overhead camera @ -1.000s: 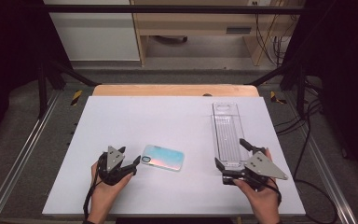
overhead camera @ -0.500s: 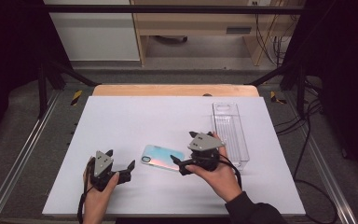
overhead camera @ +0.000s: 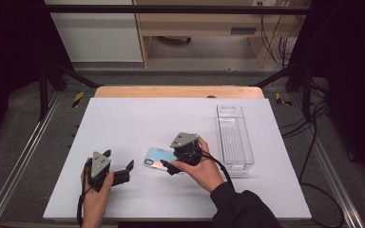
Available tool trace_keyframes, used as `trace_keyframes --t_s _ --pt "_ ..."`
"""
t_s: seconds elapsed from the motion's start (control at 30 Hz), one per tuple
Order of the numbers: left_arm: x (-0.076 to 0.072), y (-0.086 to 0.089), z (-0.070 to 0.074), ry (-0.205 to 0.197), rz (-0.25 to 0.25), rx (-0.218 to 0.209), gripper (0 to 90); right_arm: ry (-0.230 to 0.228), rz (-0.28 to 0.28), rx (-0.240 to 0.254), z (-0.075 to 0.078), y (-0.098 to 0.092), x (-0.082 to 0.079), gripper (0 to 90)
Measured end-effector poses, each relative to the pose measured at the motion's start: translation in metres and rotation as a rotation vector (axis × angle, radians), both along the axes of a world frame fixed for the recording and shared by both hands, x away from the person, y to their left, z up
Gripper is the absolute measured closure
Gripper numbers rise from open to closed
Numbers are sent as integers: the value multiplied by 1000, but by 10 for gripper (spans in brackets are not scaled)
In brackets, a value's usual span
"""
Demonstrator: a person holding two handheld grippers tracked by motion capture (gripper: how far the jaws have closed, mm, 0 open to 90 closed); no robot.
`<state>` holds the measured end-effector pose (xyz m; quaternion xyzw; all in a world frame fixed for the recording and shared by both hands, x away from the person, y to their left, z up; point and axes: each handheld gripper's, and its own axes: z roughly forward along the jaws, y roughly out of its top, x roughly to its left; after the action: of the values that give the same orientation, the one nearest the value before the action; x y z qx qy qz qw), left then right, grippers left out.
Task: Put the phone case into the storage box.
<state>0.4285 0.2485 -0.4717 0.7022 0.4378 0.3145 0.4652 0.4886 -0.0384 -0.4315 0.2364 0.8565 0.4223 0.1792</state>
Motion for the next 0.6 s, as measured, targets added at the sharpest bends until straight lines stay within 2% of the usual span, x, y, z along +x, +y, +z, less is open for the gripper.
trace_keyframes --t_s 0.2,0.6 --pt "0 -1 0 -1 -6 0 54 48 2 -41 -12 3 10 70" --pt "0 -3 0 4 -21 4 54 110 28 -65 -29 7 21 110"
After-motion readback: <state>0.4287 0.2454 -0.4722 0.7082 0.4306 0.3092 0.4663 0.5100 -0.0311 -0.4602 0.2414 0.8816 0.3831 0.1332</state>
